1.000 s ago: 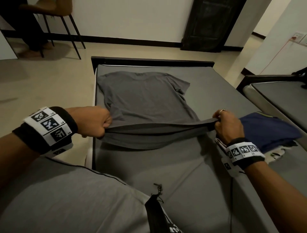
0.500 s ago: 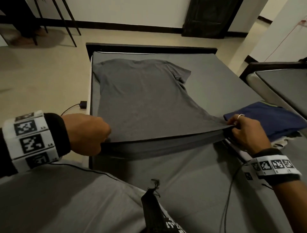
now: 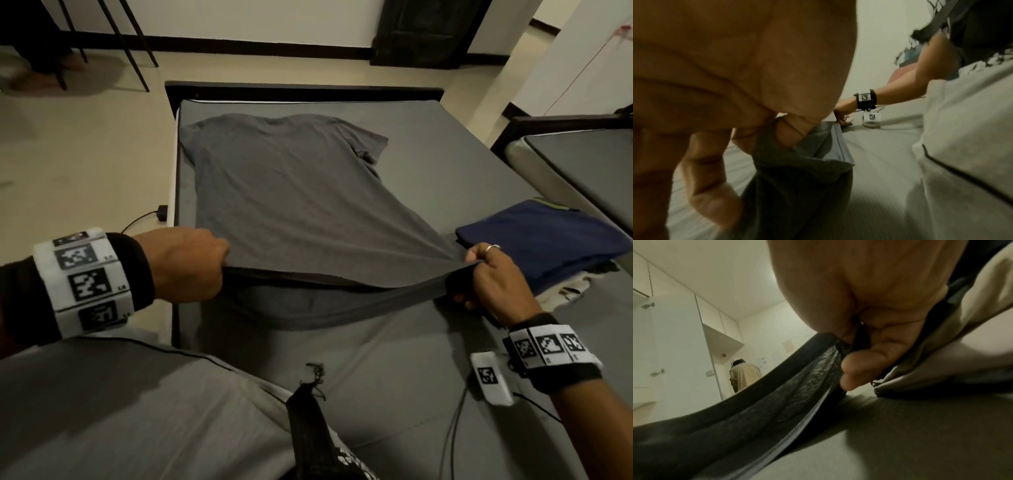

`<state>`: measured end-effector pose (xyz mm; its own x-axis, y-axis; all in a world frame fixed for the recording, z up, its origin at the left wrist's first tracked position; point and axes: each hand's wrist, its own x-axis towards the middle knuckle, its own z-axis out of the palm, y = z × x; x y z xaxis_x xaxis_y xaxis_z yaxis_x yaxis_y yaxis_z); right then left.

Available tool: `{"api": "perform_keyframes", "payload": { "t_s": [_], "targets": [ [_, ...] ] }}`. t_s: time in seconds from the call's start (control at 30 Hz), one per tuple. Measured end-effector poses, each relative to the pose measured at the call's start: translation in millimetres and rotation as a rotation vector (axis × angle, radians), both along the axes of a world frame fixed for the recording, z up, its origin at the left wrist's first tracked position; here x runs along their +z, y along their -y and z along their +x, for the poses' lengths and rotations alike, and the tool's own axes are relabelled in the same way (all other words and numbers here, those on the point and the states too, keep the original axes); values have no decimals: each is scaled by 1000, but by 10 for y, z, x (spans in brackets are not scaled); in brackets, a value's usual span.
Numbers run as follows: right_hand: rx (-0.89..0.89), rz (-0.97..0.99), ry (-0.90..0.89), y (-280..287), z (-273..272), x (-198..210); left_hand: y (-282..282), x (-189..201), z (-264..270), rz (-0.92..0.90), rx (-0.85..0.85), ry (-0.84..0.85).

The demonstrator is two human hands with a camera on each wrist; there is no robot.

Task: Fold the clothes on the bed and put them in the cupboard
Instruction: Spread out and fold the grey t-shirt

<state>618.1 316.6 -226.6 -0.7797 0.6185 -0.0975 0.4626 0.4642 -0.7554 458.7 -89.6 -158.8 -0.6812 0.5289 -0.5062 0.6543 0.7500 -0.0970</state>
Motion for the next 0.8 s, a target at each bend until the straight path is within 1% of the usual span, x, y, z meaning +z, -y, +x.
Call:
{"api": "perform_keyframes", "payload": {
  "t_s": [0.07, 0.13, 0.2, 0.3, 0.4, 0.5, 0.53, 0.6, 0.67, 0.7, 0.73, 0.8],
  "targets": [
    [32, 59, 50, 14, -9, -5, 1, 37, -44, 68, 73, -34],
    [79, 137, 141, 26, -32, -12, 34, 73, -119, 138, 156, -67],
    [129, 181, 229, 40, -50, -30, 74, 135, -206, 228, 245, -2],
    [205, 184, 301, 41, -52, -49, 111, 238, -295, 302, 256, 28],
    [282, 170, 323, 44, -43, -38, 152, 255, -331, 401, 298, 56],
    [299, 231, 248, 75, -41, -34, 179, 238, -341, 537, 356, 175],
    [282, 283, 199, 68, -42, -48, 181, 241, -341, 579, 368, 202],
    [224, 422, 87, 54, -47, -59, 183, 255, -338, 612, 356, 198],
    [152, 566, -22, 50, -51, -43, 184, 281, -328, 608, 344, 151],
    [113, 609, -57, 48, -52, -17, 178, 298, -316, 585, 323, 102],
    [73, 636, -74, 49, -55, 14, 168, 316, -297, 541, 288, 30],
    [-3, 640, -52, 33, -49, 79, 155, 347, -236, 425, 194, -139]
  ]
}}
